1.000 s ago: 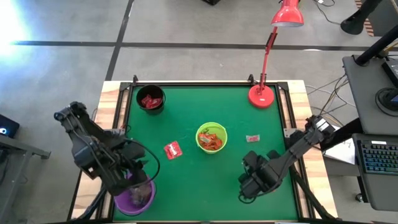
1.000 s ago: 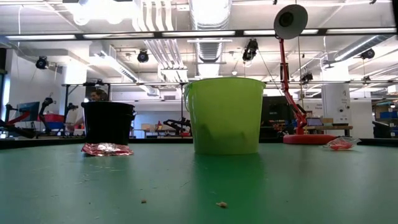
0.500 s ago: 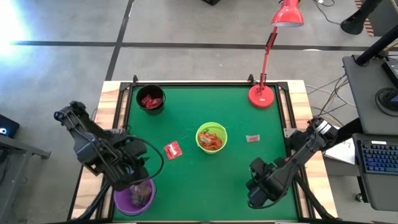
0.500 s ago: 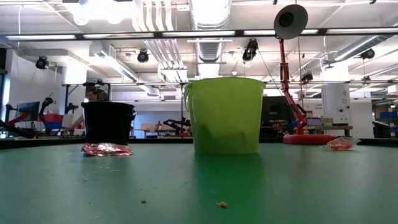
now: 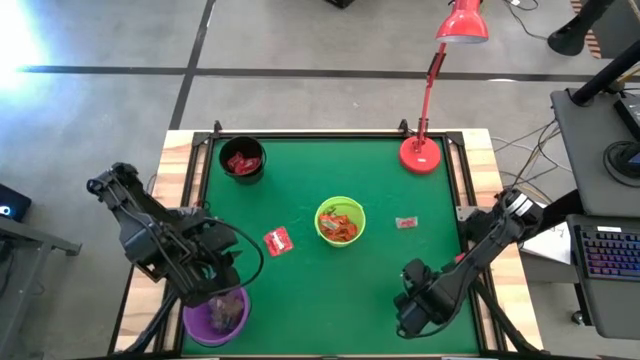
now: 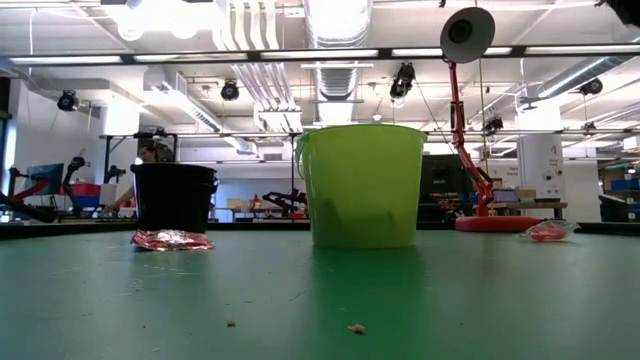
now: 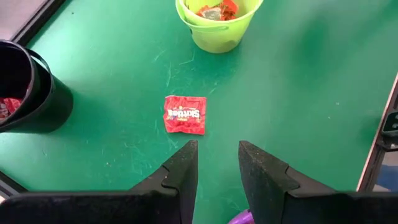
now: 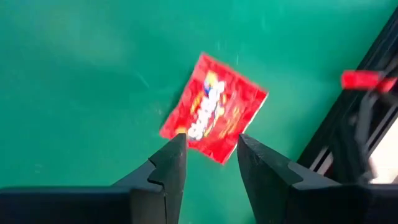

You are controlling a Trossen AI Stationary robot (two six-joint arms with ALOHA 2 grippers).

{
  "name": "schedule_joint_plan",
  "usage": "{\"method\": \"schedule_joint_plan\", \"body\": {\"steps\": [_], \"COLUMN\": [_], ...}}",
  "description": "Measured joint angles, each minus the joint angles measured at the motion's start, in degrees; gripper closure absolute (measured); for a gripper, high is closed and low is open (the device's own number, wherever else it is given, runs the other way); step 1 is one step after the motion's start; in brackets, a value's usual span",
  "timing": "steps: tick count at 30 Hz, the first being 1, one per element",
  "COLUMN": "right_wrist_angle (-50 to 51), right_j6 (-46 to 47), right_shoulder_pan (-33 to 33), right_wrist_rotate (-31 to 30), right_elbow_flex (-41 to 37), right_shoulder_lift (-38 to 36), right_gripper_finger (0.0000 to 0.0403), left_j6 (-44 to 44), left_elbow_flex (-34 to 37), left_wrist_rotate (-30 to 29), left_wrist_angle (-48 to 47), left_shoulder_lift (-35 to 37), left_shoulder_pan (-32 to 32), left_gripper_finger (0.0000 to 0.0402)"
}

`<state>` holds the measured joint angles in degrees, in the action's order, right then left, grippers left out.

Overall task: Sort candy
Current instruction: Put the red candy into the black bucket

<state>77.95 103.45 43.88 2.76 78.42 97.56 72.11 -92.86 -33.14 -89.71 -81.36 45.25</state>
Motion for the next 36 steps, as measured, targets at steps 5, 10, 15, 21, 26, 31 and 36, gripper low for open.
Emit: {"method": "schedule_joint_plan", "body": {"steps": [5, 10, 15, 21, 26, 31, 36], "right_wrist_angle": [-7.11, -15.85, -17.93, -19.61, -21.95, -21.76, -21.88], "right_j6": [5.77, 10.05, 13.28, 14.22, 15.08, 9.93, 5.50], "right_shoulder_pan": [2.10, 3.38, 3.49, 3.47, 3.49, 3.31, 2.94], "right_wrist_rotate": [5.25, 4.80, 4.77, 4.70, -1.18, -8.04, -8.85], "right_elbow_flex": [-7.18, -11.54, -14.47, -17.03, -17.50, -14.45, -12.08], "right_shoulder_lift": [0.02, 0.00, 0.00, -1.14, -3.70, -6.12, -6.48], "right_gripper_finger": [0.0266, 0.0266, 0.0266, 0.0266, 0.0266, 0.0266, 0.0266], "left_j6": [-0.08, -0.08, -0.08, -0.08, -0.08, -0.43, -1.09], "left_elbow_flex": [0.02, 0.02, 0.02, 0.02, 0.04, 0.04, 0.04], "left_wrist_rotate": [0.02, -0.39, -0.42, -0.42, -0.42, -0.42, -0.47], "left_wrist_angle": [0.08, 0.10, 0.38, 0.61, 0.62, 0.61, 0.90], "left_shoulder_lift": [0.00, 0.00, 0.00, 0.00, 0.00, 0.00, 0.00], "left_shoulder_pan": [0.00, 0.00, 0.00, 0.00, 0.00, 0.00, 0.00], "left_gripper_finger": [0.0303, 0.0303, 0.0303, 0.0303, 0.0303, 0.0303, 0.0303]}}
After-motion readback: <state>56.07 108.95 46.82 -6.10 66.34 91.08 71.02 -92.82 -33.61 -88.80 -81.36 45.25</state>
